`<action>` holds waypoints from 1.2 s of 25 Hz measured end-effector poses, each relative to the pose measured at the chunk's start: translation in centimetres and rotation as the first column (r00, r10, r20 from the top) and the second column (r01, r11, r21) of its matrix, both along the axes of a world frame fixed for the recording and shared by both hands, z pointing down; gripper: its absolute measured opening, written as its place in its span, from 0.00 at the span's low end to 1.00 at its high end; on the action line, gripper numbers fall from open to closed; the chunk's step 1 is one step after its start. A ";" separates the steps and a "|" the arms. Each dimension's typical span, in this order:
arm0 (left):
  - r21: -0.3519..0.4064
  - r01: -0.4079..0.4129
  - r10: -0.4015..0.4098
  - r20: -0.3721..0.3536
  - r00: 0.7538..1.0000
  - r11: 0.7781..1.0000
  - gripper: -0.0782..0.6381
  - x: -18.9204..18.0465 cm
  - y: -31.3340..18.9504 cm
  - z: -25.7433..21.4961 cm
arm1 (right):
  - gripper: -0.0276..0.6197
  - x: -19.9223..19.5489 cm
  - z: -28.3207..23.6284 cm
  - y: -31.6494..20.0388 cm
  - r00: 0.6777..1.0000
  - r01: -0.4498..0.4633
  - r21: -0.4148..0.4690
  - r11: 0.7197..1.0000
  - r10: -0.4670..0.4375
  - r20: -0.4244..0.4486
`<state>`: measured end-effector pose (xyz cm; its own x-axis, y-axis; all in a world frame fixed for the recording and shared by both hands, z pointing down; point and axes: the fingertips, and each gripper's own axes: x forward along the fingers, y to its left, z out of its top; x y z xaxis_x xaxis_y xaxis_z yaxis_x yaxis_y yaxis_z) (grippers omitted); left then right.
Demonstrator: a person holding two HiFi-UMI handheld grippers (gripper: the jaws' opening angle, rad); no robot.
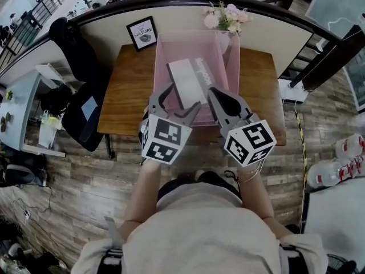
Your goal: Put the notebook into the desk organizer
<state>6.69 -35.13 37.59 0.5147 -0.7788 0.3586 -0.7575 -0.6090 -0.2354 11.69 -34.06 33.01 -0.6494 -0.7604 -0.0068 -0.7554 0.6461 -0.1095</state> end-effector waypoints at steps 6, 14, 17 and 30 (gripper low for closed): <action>0.058 -0.006 0.012 -0.099 0.995 0.998 0.43 0.1 0.8 -2.1 | 0.06 -0.9 0.1 0.9 0.999 0.027 -0.010 1.000 -0.027 -0.019; 0.107 0.040 -0.019 -0.189 0.982 0.993 0.22 -0.9 1.2 -3.4 | 0.06 -1.7 0.4 1.7 0.998 0.048 -0.014 0.999 -0.048 -0.045; 0.120 0.053 -0.021 -0.252 0.968 0.991 0.13 -1.3 1.4 -3.9 | 0.06 -1.9 0.8 2.0 0.997 0.060 -0.021 0.998 -0.061 -0.055; -0.021 0.018 -0.025 -0.435 0.900 1.000 0.13 -1.8 1.9 -1.7 | 0.06 -2.0 2.4 2.2 0.995 0.066 -0.060 0.996 -0.070 -0.069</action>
<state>4.84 -33.21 35.92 0.6055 -0.7875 0.1150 -0.7951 -0.5923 0.1307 9.69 -31.90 35.38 -0.6968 -0.7124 0.0835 -0.7172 0.6903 -0.0954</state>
